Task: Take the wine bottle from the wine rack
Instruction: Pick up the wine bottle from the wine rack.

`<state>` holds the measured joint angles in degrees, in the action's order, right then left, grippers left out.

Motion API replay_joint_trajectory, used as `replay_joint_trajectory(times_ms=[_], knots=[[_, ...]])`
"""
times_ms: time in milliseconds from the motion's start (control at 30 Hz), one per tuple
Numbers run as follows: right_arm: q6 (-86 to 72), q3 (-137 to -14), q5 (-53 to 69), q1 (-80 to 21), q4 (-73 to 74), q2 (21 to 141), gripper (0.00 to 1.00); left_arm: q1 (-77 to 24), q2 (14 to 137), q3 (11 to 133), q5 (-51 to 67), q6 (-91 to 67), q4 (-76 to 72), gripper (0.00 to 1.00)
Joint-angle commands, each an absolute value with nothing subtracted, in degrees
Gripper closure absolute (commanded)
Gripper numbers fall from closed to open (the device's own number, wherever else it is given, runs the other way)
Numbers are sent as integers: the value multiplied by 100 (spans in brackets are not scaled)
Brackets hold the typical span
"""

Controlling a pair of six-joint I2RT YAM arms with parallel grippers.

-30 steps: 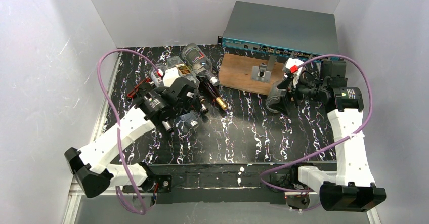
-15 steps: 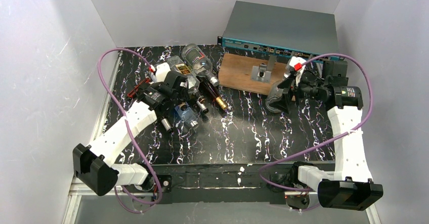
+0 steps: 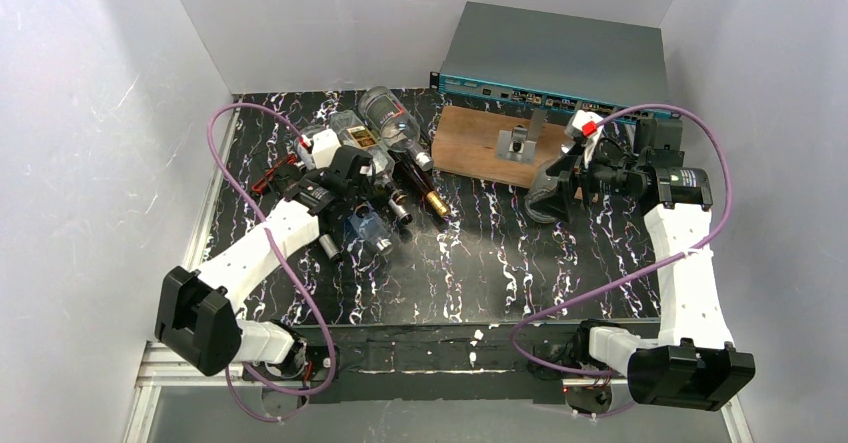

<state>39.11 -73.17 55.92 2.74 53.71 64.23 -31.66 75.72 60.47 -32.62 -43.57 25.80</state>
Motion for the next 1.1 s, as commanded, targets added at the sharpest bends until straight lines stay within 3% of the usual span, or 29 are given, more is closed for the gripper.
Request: replay_joint_trajectory(times_ms=[0,533,867,1067], knots=[[3832,-7243,5801,330,5186,6426,2,-3077,7688,5886,-3548,-4399,2171,44],[3771,-7242,5895,409,5132,6495,2,-3059,7957,5670,-3655,-4227,1575,49],[3769,-7242,5932,425,5133,6504,1,-3059,7598,5652,-3609,-4101,1697,98],[3773,-7216,5954,430,5125,6495,2,-3059,7074,5553,-3530,-3922,1801,100]])
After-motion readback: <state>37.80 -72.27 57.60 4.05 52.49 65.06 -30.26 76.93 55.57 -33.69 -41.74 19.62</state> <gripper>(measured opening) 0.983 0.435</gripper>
